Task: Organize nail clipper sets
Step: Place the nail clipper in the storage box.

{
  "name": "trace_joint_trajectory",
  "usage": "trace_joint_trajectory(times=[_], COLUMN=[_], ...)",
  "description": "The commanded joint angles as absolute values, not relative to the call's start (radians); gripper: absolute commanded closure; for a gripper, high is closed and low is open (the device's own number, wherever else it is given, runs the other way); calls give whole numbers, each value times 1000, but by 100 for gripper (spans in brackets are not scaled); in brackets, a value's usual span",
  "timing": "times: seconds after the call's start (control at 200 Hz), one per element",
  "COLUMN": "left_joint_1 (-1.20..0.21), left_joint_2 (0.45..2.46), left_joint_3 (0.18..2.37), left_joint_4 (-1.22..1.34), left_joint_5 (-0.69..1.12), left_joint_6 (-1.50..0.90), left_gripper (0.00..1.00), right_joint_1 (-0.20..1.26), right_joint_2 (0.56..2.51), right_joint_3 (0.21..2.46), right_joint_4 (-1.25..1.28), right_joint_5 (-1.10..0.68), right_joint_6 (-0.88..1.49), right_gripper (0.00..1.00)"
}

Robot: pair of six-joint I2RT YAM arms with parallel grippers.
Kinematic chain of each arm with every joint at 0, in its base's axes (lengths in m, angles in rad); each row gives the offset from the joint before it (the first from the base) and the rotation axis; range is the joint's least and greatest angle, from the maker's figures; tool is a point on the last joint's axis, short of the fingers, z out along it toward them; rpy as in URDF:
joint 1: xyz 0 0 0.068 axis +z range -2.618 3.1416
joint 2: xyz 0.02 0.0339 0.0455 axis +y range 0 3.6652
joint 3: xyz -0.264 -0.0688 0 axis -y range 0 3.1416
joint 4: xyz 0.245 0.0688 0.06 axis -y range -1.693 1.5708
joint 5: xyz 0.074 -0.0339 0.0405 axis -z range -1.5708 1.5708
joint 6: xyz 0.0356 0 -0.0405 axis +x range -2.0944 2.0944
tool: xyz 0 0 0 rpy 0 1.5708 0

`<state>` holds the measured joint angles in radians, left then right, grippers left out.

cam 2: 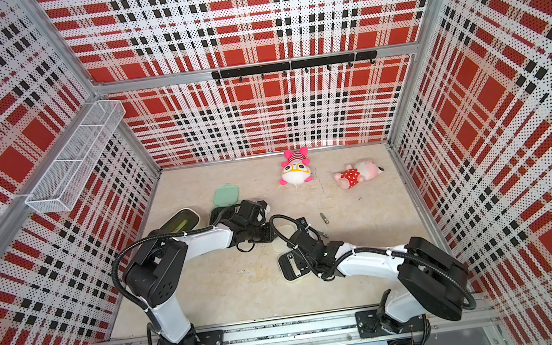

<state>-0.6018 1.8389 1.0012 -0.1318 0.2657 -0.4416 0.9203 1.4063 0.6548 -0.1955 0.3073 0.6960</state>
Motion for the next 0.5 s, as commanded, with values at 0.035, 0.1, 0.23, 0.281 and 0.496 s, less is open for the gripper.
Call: trace_joint_trajectory(times=[0.035,0.1,0.23,0.281,0.496], left_joint_1=[-606,-606,-606,-606,-606], left_joint_2=[1841,1841,1841,1842,1845], left_joint_3=[988,989,989,990,989], left_joint_4=[-178,-178,-178,-178,-178], left_joint_5=[261,261,261,260,259], left_joint_6=[-436,-436,-436,-436,-434], left_gripper=[76,76,76,76,76], right_joint_1=[904,900,897,896,896], right_joint_2=[1412,1419,1428,1433,1454], right_joint_3=[628,622,611,608,593], right_joint_4=[-181,-177,-163,-160,-149], right_joint_5=[284,281,271,268,258], right_joint_6=[718,722,725,725,736], right_gripper=[64,64,64,64,64])
